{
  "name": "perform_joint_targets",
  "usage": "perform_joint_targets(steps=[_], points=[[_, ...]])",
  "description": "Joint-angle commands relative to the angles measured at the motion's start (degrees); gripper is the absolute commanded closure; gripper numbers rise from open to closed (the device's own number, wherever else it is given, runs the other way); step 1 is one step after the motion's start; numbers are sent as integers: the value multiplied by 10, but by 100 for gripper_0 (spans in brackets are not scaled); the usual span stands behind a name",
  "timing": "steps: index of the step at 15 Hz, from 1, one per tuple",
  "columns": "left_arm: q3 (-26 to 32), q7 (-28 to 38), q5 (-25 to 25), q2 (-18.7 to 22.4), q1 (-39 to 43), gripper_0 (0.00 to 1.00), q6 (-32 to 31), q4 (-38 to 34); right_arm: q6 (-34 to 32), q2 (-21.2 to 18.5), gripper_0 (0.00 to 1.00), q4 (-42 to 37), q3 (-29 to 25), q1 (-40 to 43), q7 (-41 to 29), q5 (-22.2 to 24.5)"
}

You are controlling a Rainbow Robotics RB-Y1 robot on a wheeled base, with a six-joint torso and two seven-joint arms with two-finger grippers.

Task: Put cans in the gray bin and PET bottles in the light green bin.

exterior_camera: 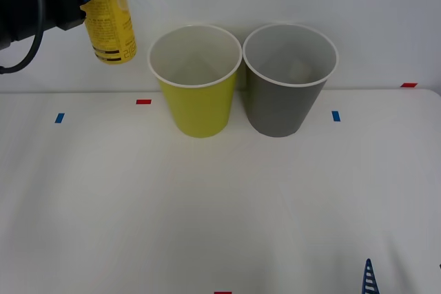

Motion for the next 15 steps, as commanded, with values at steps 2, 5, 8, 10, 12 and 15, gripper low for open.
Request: perform_joint_targets(steps=[2,5,8,10,12,15], points=[[-62,-6,-46,0,-64,100,-51,76,0,0,0,0,0,0,0,0],[-122,-7,-69,0,-79,100,-143,145,0,0,0,0,0,0,0,0],[-182,-10,-77,2,-80,100,-232,199,0,0,0,0,0,0,0,0],[-222,-11,-79,2,-80,100,-299,243,0,0,0,0,0,0,0,0],[-255,-16,-82,2,-82,100,-353,278,0,0,0,0,0,0,0,0],[-273,-17,-87,1,-81,100,-376,288,0,0,0,0,0,0,0,0]])
